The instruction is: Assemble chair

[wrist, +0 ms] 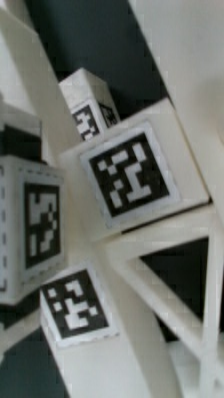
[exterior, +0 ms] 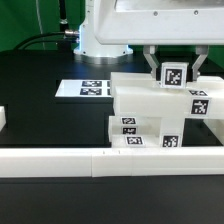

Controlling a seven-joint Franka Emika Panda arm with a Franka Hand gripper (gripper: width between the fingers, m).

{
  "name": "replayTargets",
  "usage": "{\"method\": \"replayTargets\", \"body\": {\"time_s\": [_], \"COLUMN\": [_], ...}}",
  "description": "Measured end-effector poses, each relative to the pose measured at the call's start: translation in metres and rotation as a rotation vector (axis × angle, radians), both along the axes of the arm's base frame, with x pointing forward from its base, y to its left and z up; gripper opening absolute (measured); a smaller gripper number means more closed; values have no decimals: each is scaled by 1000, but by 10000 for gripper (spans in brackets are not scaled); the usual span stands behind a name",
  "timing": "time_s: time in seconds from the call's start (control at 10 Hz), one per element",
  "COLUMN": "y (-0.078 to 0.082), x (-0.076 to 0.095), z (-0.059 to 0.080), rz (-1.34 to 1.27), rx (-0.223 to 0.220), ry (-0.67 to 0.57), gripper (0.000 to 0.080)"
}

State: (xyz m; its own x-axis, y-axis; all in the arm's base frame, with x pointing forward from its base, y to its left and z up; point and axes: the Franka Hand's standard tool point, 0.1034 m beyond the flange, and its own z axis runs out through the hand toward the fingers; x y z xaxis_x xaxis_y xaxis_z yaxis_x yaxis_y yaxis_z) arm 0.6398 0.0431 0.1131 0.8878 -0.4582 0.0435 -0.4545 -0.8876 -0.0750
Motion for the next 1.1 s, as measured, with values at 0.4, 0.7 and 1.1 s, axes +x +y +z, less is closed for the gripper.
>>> {"method": "replayTargets", "body": {"time_s": [0.4, 0.7, 1.1], "y": [-5, -8, -3], "x": [0, 5, 6], "z": [-1, -1, 2], "rz": [-419, -776, -687], "rx": [86, 167, 147], "ry": [11, 23, 20], "gripper": [265, 266, 484]}}
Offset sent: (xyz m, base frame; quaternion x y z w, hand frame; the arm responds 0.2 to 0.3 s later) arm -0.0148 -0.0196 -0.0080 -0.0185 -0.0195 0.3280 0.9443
